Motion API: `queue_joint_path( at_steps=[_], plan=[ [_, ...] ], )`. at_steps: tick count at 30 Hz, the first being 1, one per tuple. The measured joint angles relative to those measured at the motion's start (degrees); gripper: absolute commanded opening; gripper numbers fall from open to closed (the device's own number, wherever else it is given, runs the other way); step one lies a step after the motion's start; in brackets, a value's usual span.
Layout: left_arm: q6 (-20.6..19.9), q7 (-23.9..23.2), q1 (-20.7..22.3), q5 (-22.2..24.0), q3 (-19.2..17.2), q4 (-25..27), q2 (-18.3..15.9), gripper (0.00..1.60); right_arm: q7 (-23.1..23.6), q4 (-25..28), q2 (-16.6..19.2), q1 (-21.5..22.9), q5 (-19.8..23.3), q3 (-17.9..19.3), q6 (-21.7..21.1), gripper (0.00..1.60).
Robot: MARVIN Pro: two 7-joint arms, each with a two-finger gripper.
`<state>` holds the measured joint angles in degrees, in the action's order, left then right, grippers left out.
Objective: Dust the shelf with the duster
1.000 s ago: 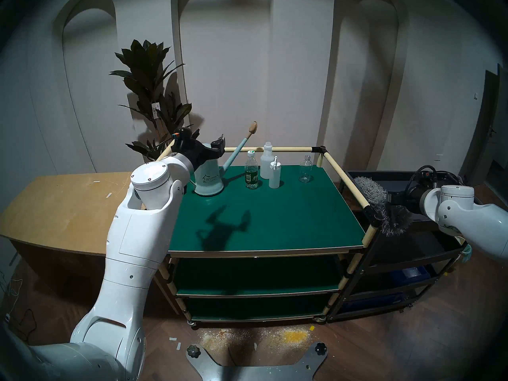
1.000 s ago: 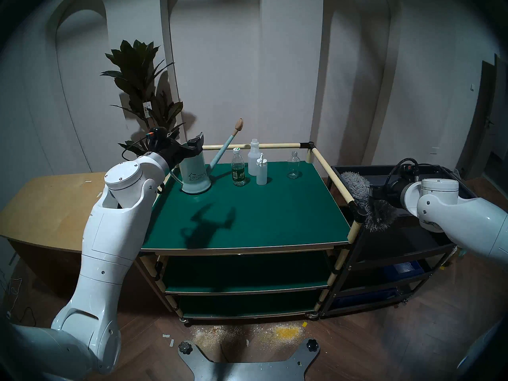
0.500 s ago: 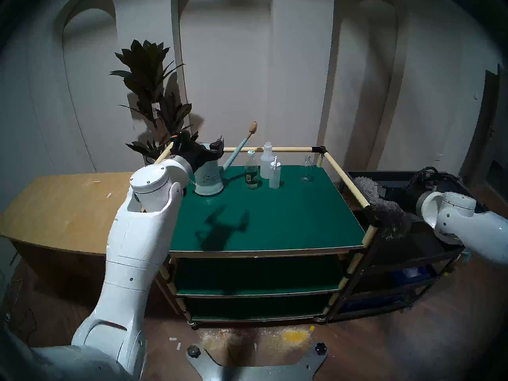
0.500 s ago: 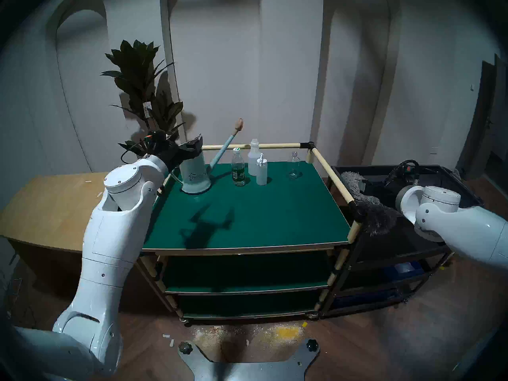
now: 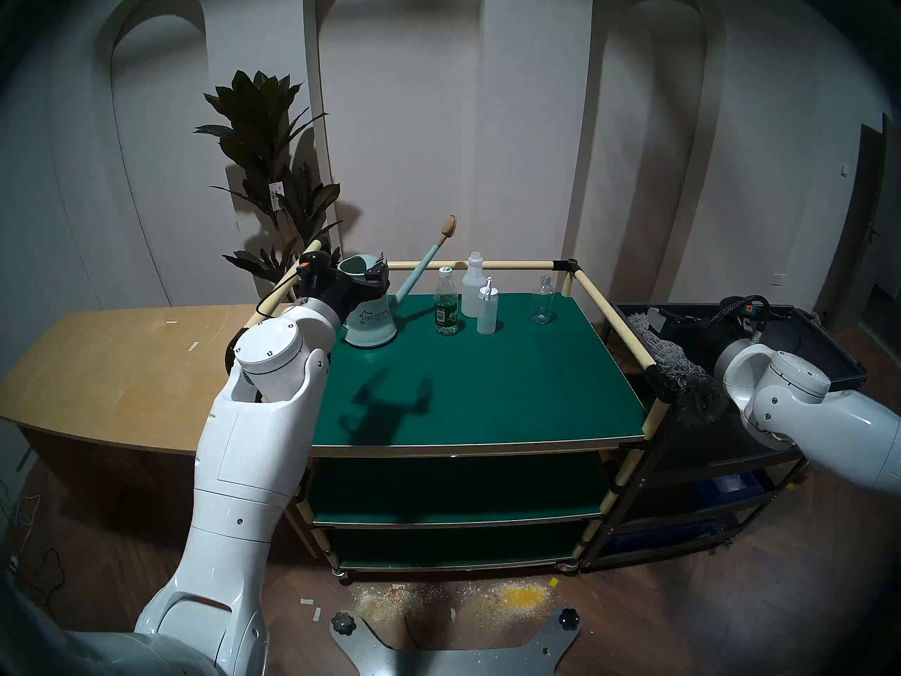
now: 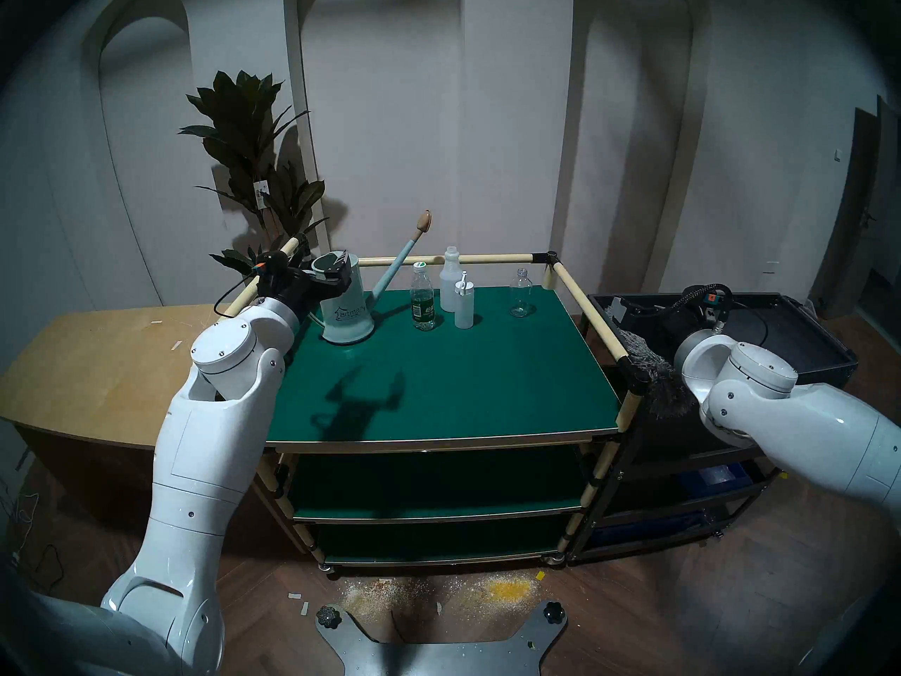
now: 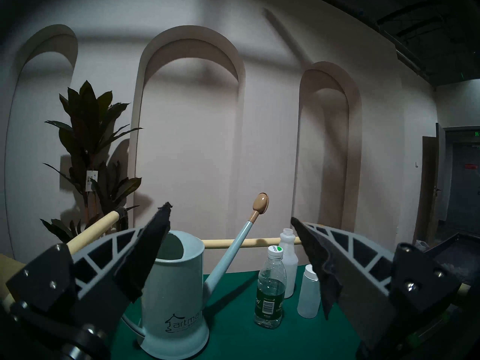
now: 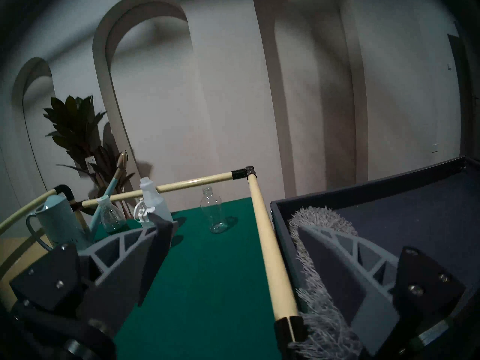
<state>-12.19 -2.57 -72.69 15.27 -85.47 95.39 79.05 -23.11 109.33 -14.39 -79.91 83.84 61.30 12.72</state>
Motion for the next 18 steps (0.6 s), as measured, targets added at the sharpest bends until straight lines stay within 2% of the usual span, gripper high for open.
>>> queue_joint_path(
  at_steps=[4, 9, 18],
  plan=[
    [1.0, 2.2, -0.4, -2.0, 0.9, -0.4, 0.4, 1.60, -2.2, 0.5, -2.4, 0.1, -3.1, -1.5, 3.2, 1.60],
    [2.2, 4.4, -0.4, -4.2, 2.3, -2.1, 0.9, 1.60, -4.8, 0.7, -6.8, 1.2, -8.1, -6.3, 7.7, 1.60],
    [3.6, 5.3, -0.2, -5.1, 2.8, -5.7, 1.1, 1.60, -7.2, -2.1, -12.8, 5.4, -13.3, -12.6, 9.4, 1.60]
  ],
)
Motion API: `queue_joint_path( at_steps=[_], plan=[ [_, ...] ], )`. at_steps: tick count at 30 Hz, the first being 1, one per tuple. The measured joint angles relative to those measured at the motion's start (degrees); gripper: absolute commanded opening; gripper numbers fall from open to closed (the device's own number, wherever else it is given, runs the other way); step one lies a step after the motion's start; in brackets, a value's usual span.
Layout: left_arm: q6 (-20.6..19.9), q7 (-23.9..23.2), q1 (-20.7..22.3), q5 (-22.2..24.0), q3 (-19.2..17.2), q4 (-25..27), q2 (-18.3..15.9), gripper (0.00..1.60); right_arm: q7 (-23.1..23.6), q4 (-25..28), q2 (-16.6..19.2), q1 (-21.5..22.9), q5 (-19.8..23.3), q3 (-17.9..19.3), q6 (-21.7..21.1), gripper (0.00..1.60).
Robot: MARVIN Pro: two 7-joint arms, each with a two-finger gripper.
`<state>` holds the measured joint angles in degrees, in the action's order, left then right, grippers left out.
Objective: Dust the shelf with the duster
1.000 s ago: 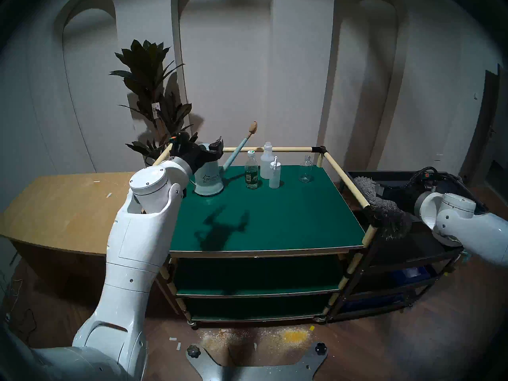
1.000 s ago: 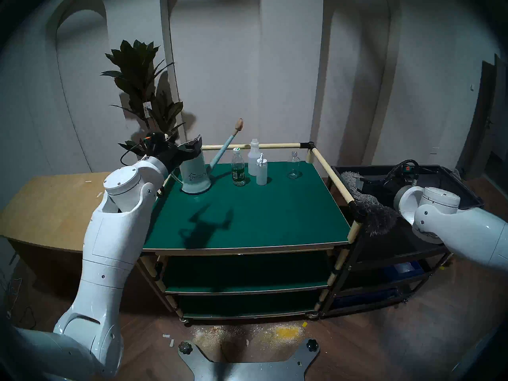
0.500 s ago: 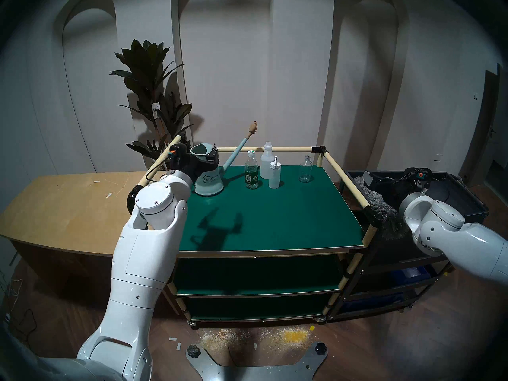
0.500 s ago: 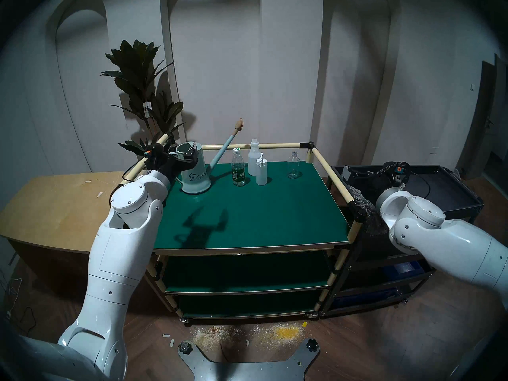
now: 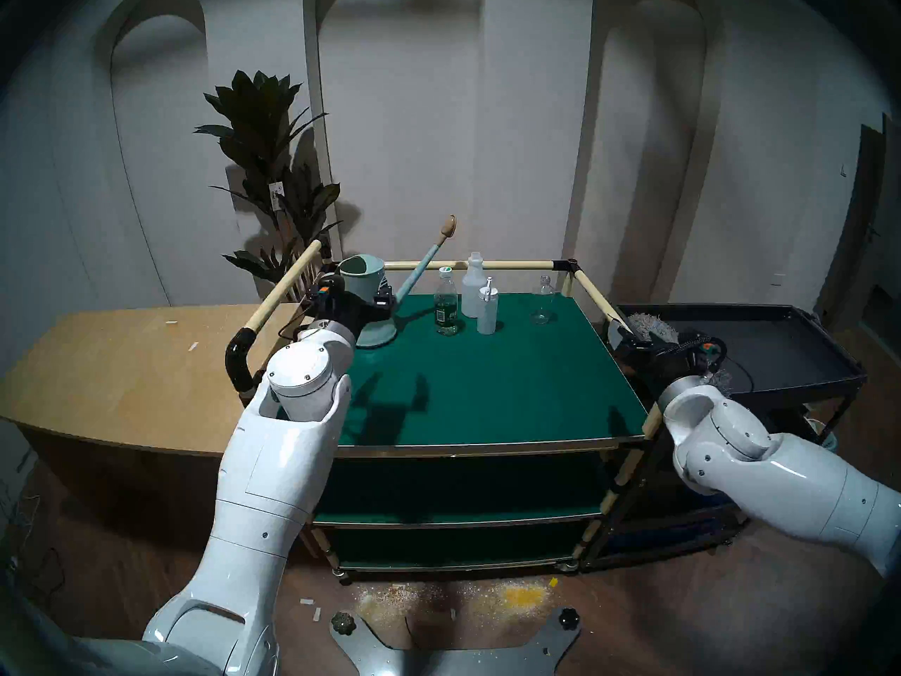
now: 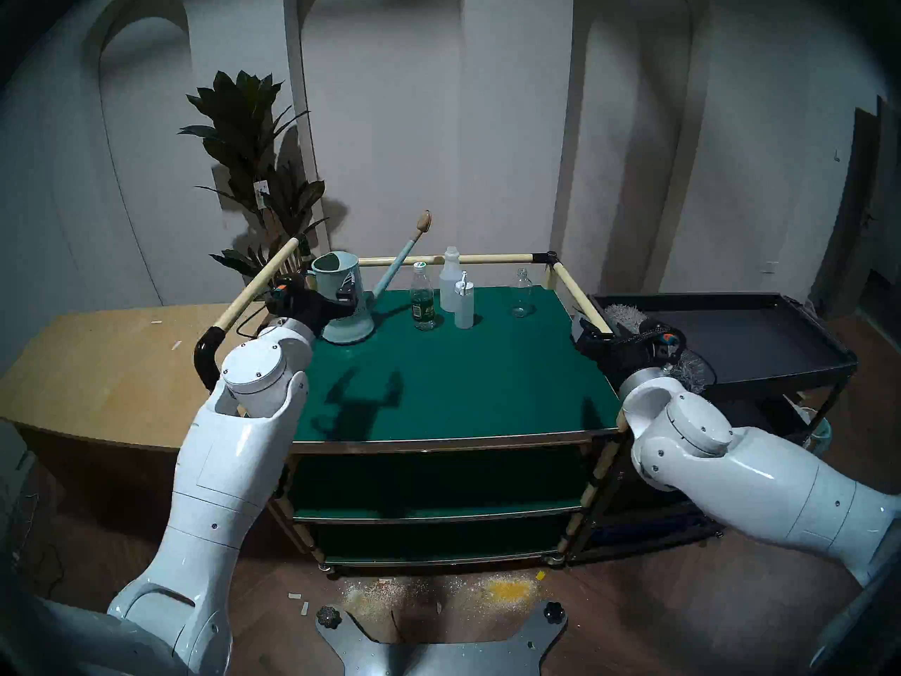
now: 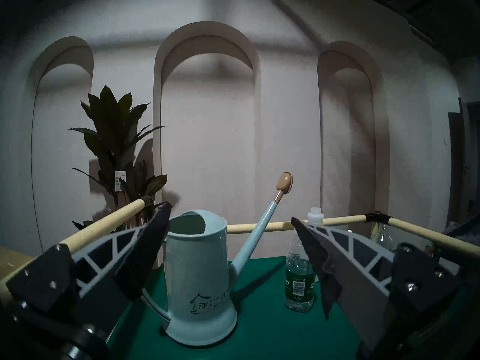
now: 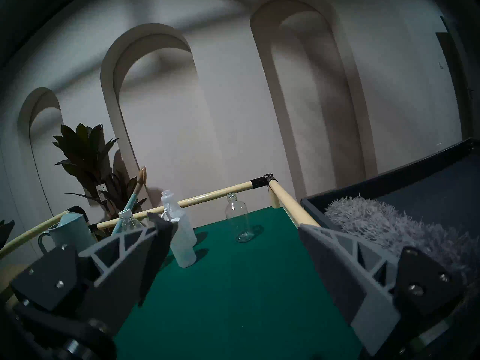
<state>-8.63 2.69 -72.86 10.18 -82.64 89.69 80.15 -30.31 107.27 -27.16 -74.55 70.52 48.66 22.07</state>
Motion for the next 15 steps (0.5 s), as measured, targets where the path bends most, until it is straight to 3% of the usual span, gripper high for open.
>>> queue_joint_path(
  at_steps=[7, 15],
  plan=[
    [0.5, 0.6, 0.7, -0.5, 0.0, -2.6, 0.1, 1.60, -0.9, -4.6, -4.7, 3.8, -6.1, -2.5, -0.7, 1.60],
    [0.9, 0.9, 1.3, -0.7, 0.0, -3.8, 0.3, 1.60, 0.2, -9.1, -9.8, 8.0, -15.1, -2.9, -6.1, 1.60]
  ],
)
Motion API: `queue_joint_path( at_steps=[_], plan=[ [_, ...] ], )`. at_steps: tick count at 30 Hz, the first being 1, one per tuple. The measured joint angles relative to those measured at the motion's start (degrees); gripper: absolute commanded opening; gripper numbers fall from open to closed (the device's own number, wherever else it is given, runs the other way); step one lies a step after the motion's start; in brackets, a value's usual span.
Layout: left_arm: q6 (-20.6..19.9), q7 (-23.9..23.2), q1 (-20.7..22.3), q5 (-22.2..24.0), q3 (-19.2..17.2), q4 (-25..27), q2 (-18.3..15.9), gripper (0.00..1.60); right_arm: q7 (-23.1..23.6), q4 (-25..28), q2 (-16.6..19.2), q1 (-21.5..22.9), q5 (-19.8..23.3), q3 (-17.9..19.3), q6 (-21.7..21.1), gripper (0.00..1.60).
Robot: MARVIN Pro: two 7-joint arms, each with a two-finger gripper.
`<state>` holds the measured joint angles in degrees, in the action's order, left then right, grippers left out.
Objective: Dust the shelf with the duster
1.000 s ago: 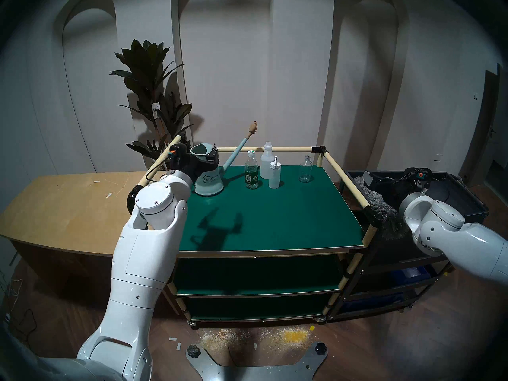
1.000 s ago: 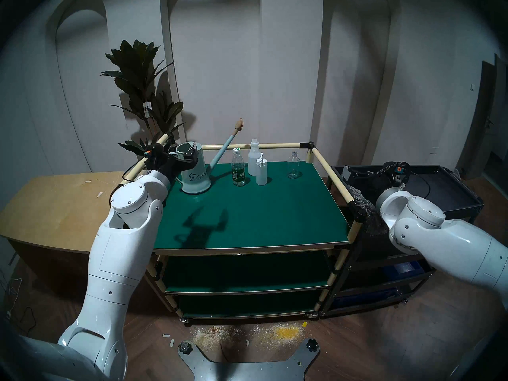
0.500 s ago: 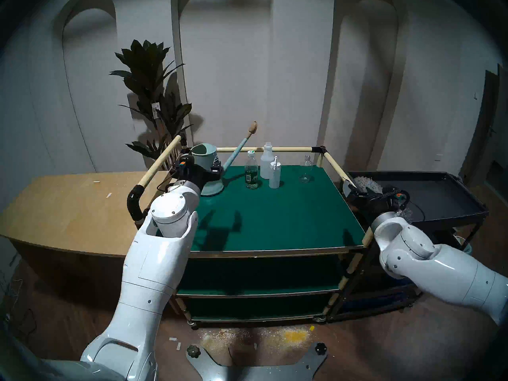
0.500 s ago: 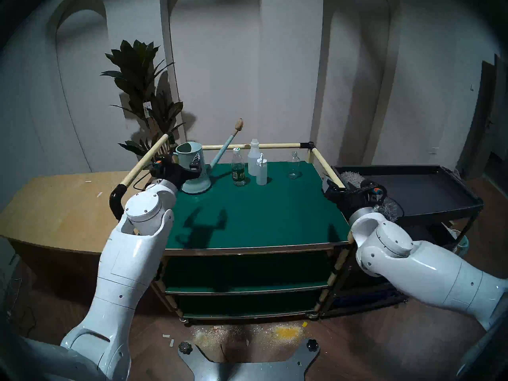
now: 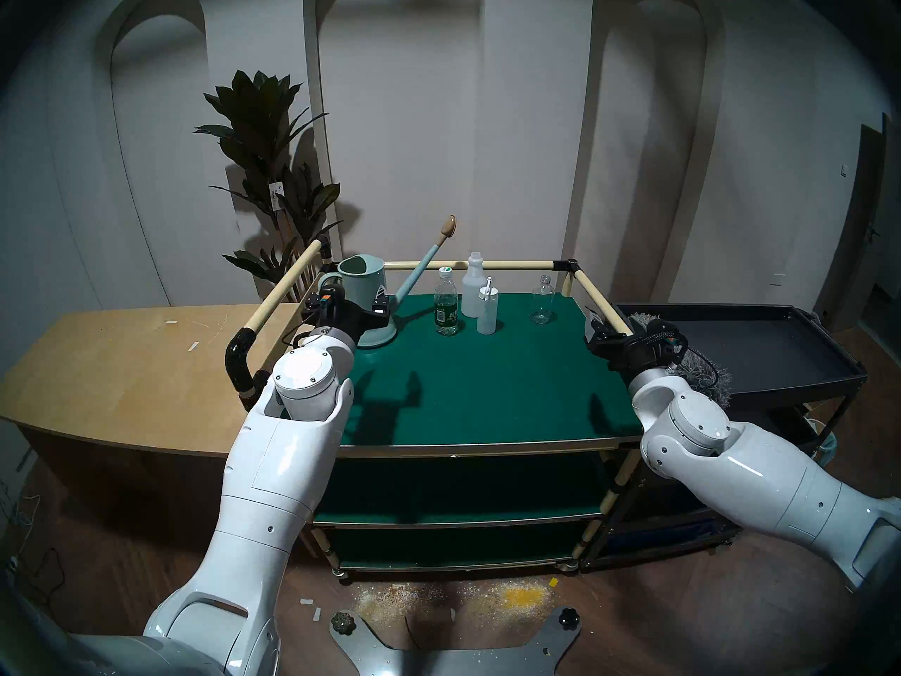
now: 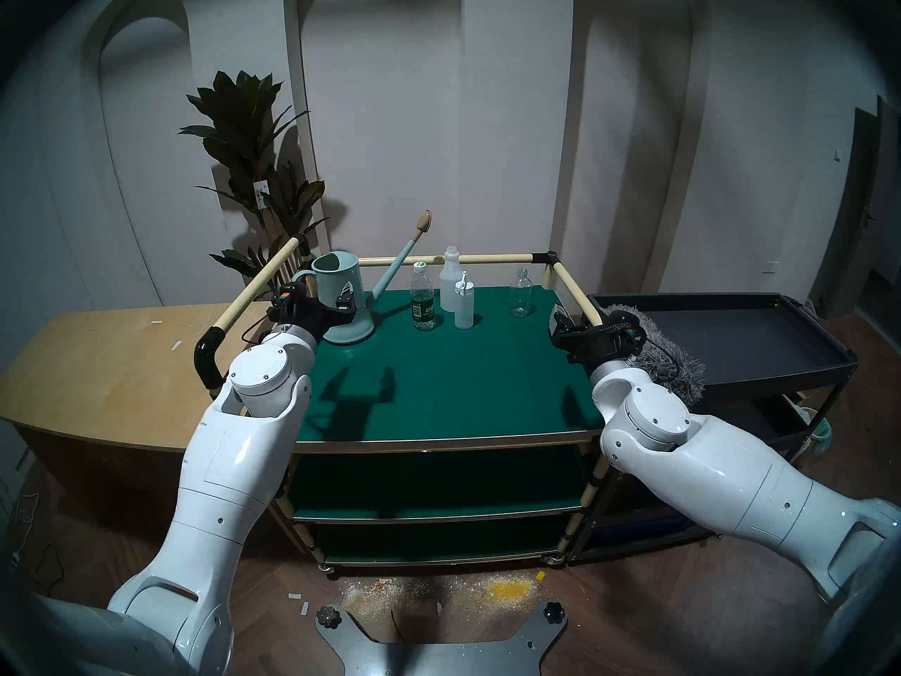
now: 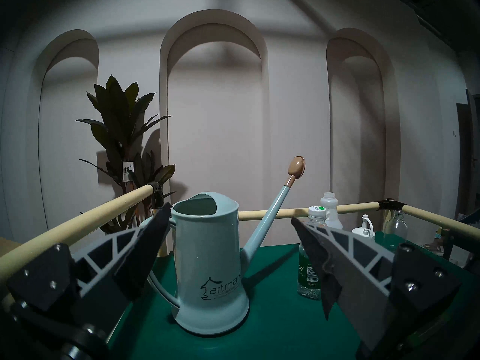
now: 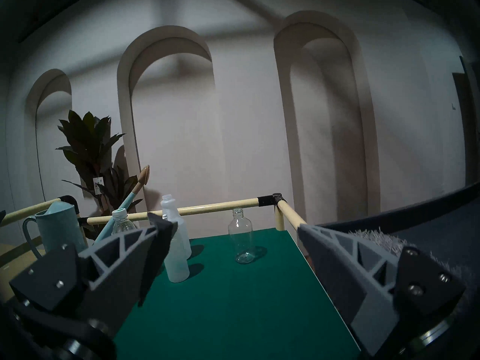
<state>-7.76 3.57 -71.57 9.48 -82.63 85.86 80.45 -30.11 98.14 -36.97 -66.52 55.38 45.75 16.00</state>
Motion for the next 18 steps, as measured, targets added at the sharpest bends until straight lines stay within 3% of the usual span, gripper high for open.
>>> queue_joint_path(
  at_steps=[10, 18],
  plan=[
    [0.4, -1.0, 0.1, 0.1, -0.2, -1.5, 0.1, 1.60, 2.3, -6.8, -6.7, 5.7, -11.2, -2.8, -7.2, 1.60],
    [0.9, -1.7, 0.0, 0.2, -0.6, -2.5, 0.1, 1.60, 2.8, -13.1, -11.4, 9.6, -14.8, -5.3, -9.2, 1.60]
  ],
)
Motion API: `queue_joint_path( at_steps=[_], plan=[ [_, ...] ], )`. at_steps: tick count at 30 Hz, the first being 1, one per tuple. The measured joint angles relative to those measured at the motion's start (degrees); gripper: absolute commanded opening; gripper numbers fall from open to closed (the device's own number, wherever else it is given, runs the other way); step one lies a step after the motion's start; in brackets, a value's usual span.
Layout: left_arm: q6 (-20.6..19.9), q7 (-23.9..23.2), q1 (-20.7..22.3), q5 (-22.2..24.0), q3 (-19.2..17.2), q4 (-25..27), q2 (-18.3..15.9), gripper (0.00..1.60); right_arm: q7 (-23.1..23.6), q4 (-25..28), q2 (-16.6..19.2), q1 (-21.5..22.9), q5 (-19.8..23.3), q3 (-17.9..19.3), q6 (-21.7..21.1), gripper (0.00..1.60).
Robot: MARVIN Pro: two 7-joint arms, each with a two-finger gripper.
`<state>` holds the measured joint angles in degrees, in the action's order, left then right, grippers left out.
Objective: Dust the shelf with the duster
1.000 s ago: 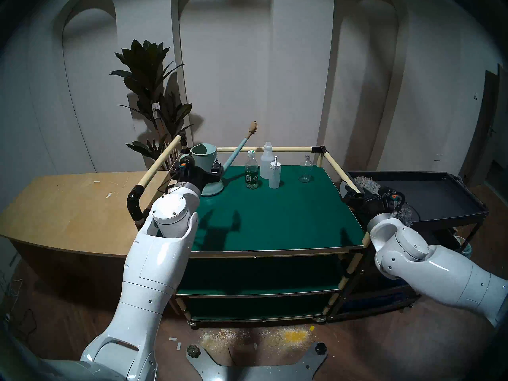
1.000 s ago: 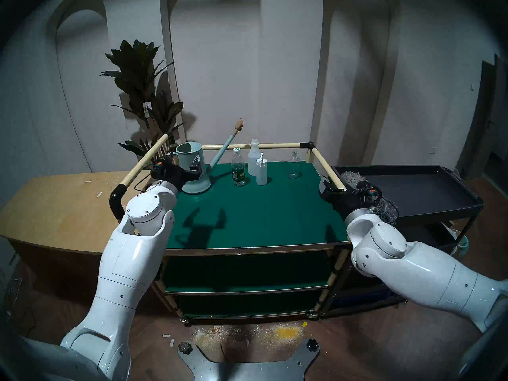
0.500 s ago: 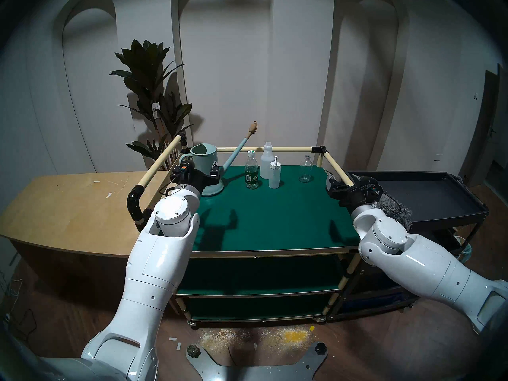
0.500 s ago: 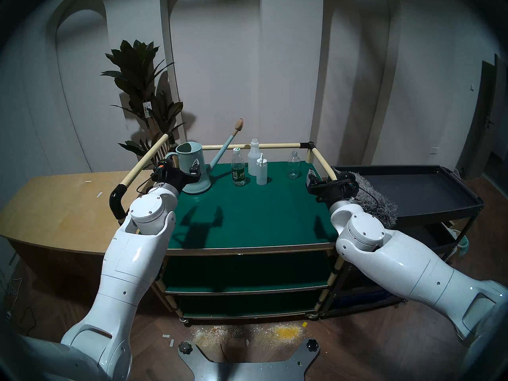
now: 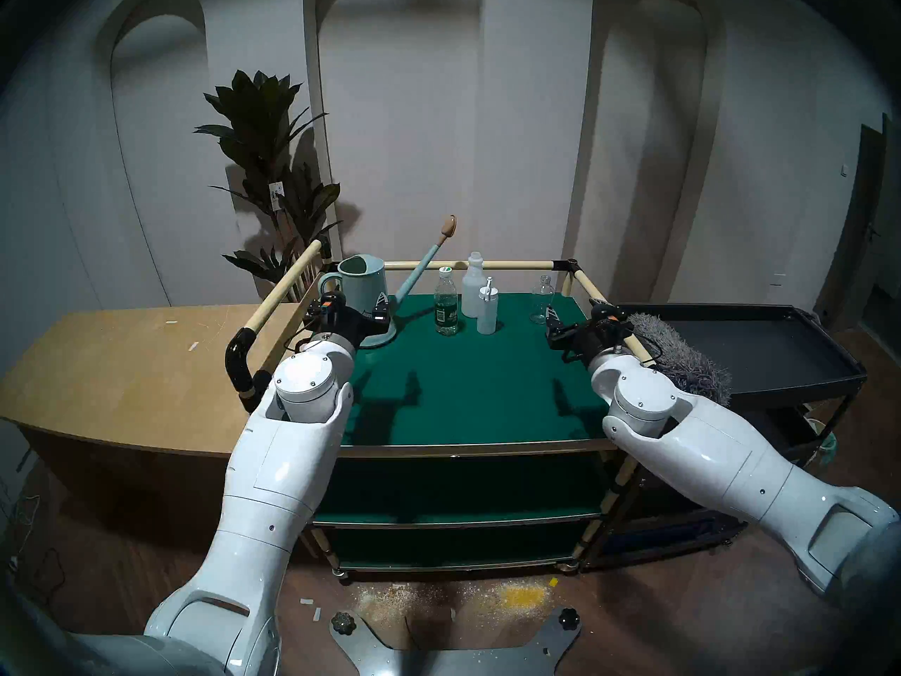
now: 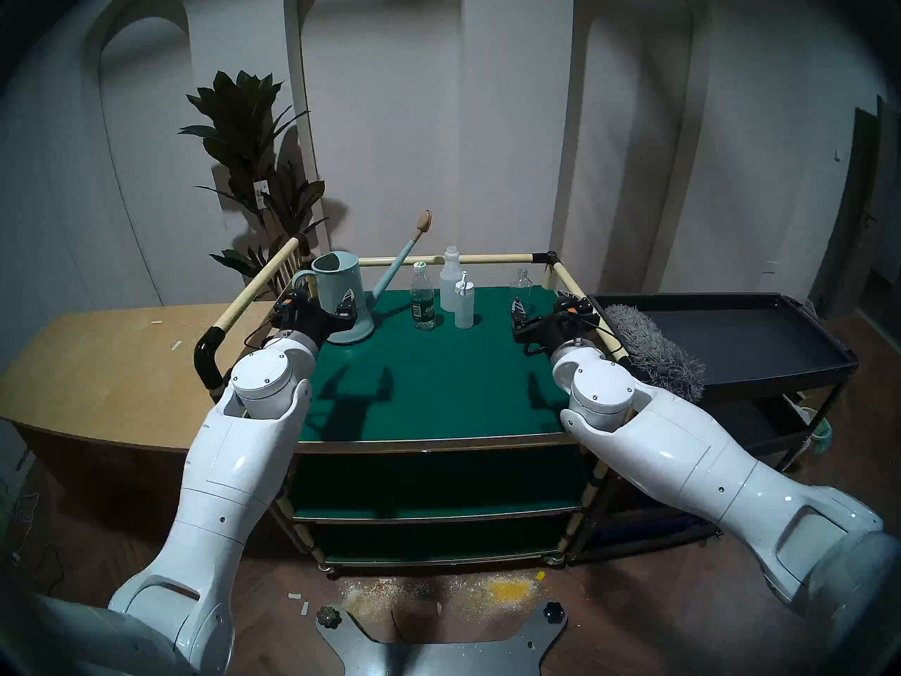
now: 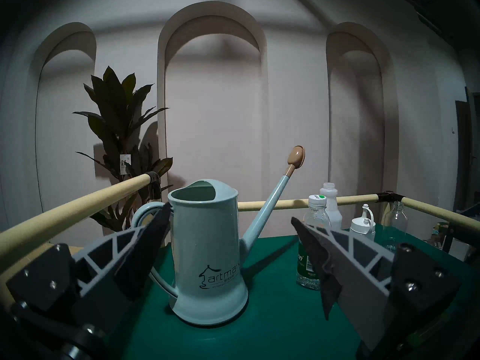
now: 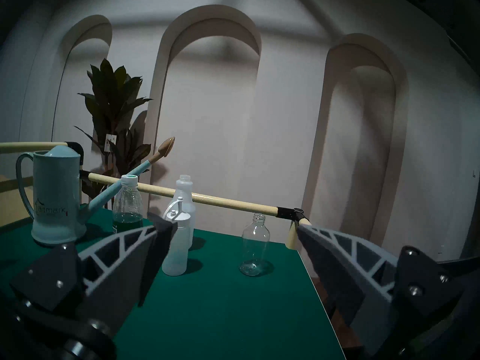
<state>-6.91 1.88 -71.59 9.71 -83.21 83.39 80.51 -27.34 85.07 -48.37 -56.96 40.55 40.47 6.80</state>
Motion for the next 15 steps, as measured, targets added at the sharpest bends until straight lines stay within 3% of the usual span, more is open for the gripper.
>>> queue_joint_path(
  at_steps=[5, 15],
  plan=[
    [0.5, -0.5, 0.0, 0.0, -0.2, -0.6, 0.0, 1.60, -0.5, -5.0, -3.7, 2.6, -1.8, -1.2, 0.3, 1.60],
    [1.2, -1.0, 0.0, 0.0, -0.4, -1.1, 0.1, 1.60, -1.4, -9.5, -7.2, 4.9, -4.0, -1.3, 2.5, 1.60]
  ],
)
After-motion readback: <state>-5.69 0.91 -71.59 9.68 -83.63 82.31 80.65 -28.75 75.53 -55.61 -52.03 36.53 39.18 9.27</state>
